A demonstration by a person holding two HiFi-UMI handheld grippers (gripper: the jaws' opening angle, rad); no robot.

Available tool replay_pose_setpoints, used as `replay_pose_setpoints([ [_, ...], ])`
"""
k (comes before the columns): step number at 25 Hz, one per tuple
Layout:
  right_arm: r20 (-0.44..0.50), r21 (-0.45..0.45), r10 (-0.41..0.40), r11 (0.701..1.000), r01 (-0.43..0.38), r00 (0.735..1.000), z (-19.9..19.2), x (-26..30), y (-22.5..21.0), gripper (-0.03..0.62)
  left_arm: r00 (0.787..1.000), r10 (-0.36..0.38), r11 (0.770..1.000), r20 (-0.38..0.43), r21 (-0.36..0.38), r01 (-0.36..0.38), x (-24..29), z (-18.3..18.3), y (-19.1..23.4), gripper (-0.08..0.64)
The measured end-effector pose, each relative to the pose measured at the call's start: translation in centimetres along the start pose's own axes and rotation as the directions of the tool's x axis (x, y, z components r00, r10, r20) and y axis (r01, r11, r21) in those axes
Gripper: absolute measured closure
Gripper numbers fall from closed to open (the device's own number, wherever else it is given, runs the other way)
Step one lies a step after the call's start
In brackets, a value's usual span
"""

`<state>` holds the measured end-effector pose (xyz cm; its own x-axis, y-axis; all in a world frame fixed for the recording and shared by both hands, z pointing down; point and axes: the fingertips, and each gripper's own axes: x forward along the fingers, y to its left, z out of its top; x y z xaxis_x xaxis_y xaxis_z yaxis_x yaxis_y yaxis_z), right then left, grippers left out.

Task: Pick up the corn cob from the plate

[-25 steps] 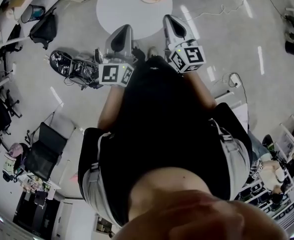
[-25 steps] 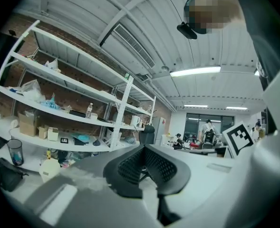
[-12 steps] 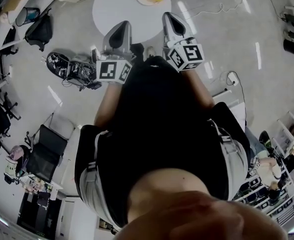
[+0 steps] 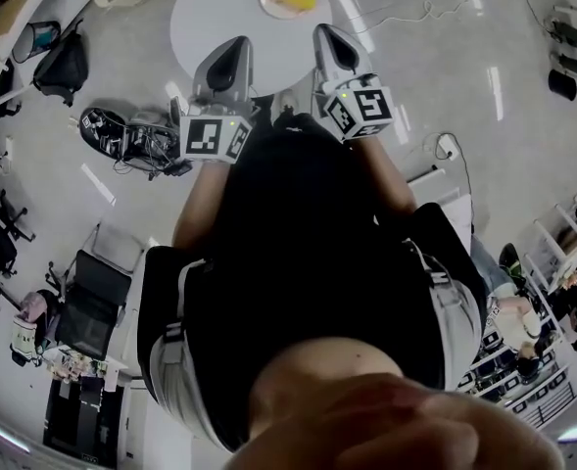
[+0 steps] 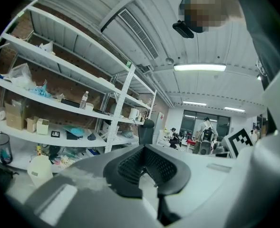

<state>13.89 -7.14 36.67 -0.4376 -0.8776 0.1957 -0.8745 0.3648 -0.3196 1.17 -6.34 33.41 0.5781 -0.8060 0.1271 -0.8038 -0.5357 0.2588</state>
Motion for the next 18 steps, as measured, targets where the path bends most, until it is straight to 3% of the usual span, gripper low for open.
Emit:
replay_pose_setpoints([
  [18,-0.131,0.014,-0.067,0.998,0.069,0.989,-5.5,6.3,-4.3,0.586,0.998,-0.026,0.998,-0.057,-0.06,0.022,5.5,-3.3,4.5,0.558],
])
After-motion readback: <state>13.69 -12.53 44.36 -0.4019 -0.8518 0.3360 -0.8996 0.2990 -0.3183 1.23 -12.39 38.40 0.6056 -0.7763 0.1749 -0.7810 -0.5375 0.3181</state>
